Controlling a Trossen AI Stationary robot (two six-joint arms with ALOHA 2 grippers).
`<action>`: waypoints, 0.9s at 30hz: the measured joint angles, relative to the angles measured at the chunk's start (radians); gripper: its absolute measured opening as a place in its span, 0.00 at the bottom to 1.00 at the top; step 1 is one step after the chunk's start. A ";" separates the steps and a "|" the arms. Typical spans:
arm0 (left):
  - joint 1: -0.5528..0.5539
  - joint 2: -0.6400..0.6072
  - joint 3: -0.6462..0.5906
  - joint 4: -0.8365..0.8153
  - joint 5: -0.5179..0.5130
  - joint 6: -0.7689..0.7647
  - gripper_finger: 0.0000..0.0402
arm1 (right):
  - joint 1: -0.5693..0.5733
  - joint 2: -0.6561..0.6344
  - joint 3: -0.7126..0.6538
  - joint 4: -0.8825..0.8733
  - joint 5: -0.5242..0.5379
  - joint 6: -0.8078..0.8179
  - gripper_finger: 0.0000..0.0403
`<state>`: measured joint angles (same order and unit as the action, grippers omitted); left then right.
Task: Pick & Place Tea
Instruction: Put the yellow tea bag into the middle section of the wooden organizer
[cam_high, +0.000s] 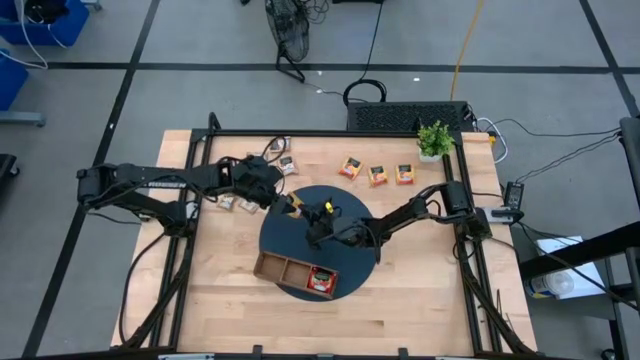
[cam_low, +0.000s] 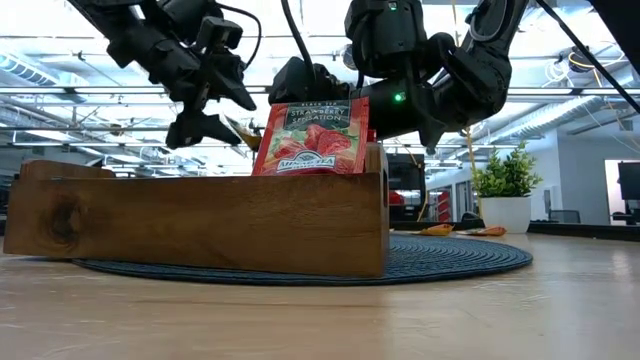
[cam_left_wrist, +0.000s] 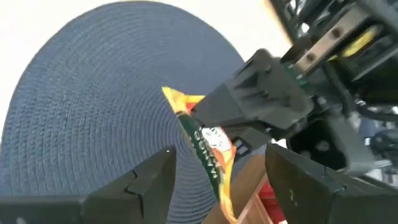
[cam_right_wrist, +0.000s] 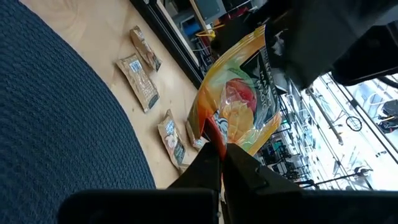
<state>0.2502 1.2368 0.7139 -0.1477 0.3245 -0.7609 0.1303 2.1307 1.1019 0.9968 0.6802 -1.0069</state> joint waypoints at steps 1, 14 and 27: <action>0.003 -0.007 0.000 0.003 0.006 0.000 0.60 | 0.000 0.000 0.000 0.000 0.000 0.000 0.00; 0.010 -0.026 0.000 -0.019 0.016 0.022 0.40 | 0.000 0.000 0.000 -0.007 -0.001 0.023 0.00; 0.015 -0.051 0.000 -0.028 0.019 0.195 0.02 | 0.030 -0.004 0.001 0.010 0.021 0.077 0.02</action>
<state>0.2651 1.1862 0.7143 -0.1752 0.3434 -0.5658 0.1603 2.1269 1.1025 1.0067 0.7014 -0.9302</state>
